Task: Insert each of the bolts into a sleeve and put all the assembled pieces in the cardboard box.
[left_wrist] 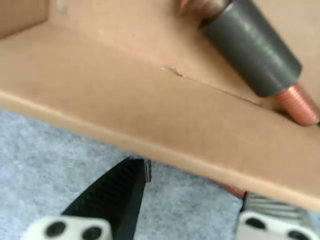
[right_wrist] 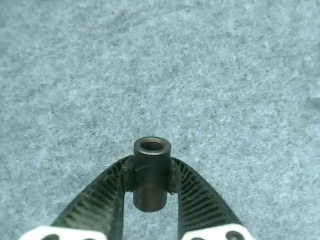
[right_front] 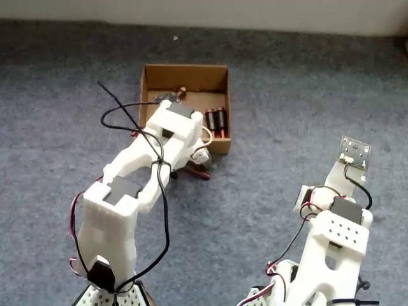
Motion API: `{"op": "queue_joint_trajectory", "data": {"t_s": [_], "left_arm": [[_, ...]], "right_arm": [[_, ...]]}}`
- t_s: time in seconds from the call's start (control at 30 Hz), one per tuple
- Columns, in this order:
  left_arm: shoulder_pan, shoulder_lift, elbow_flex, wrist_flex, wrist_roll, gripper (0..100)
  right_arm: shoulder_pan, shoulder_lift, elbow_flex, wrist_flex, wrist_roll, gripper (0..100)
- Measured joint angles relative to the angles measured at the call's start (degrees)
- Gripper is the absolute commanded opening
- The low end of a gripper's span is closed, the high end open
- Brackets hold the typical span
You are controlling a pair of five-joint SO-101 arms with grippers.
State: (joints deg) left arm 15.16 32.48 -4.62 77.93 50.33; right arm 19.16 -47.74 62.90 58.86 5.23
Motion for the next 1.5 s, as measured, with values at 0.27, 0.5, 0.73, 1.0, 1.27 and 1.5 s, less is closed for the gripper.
{"op": "queue_joint_trajectory", "data": {"t_s": [0.27,0.5,0.73,1.0,1.27,1.5], "left_arm": [[-0.18,0.7,-1.14,3.52,0.0,6],[-0.35,1.32,-0.44,10.11,-2.9,1],[-0.7,1.49,-0.26,18.55,-9.58,1],[-0.88,1.32,1.67,19.43,-20.84,1],[-0.53,-16.44,15.3,12.84,-28.48,1],[-1.23,-38.33,27.25,4.92,-38.33,1]], "right_arm": [[0.0,0.0,0.0,0.0,0.0,0.5],[0.0,0.0,0.0,0.0,0.0,0.5],[0.0,0.0,0.0,0.0,0.0,0.5],[0.53,0.0,0.0,0.0,0.79,0.5],[0.79,0.0,0.0,0.0,2.64,0.5],[0.7,0.0,0.0,0.0,2.64,0.5]]}}
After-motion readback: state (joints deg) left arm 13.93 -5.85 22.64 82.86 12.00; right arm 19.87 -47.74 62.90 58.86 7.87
